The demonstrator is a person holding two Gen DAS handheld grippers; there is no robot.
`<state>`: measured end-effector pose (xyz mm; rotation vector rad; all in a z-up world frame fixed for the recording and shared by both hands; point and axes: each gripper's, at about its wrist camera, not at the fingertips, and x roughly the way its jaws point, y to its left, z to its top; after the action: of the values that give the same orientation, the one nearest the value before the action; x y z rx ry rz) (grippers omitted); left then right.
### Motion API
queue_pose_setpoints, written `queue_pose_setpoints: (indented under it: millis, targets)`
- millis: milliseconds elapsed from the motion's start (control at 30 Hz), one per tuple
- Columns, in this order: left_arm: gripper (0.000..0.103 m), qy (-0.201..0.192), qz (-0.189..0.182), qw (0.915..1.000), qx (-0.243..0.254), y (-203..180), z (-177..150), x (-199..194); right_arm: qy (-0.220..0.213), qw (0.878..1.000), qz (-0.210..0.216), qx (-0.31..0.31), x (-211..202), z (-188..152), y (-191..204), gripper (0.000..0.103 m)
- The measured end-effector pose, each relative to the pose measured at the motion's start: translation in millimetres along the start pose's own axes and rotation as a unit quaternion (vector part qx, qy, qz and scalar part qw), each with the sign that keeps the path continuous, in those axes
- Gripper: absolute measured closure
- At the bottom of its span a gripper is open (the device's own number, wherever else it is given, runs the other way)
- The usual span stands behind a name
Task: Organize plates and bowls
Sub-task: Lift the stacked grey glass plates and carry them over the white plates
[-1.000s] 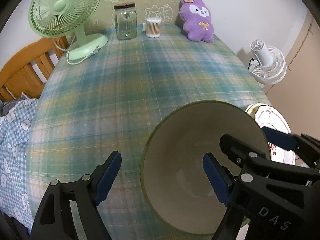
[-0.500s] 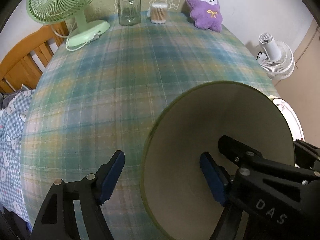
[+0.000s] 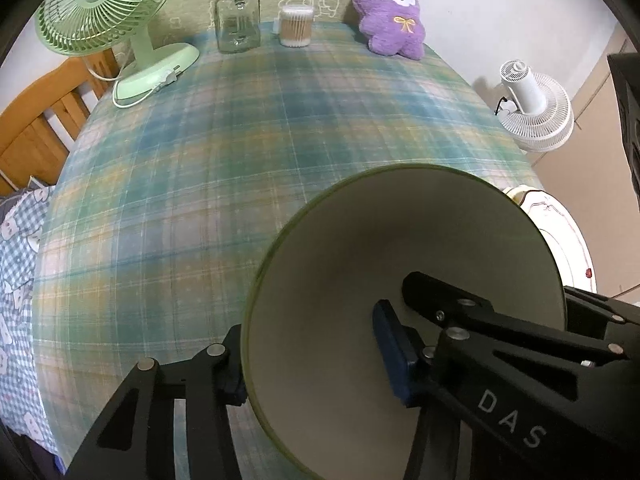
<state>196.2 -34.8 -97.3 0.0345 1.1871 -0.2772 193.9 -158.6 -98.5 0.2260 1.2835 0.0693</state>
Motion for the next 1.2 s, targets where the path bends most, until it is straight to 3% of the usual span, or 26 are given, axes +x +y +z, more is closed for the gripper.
queue_pose_setpoints:
  millis: [233,667,1200]
  targets:
    - [0.051,0.009,-0.01,0.9998,-0.018,1,0,-9,-0.009,1.0,-0.012,-0.002,-10,-3,6,0.057]
    - [0.052,-0.03,-0.004,0.9994,0.018,-18,6,-63,-0.054,0.998,-0.023,0.014,-69,-7,12,0.057]
    - [0.052,-0.048,0.014,0.9984,-0.027,-93,13,-73,-0.065,0.997,-0.008,-0.026,-108,1,-52,0.057]
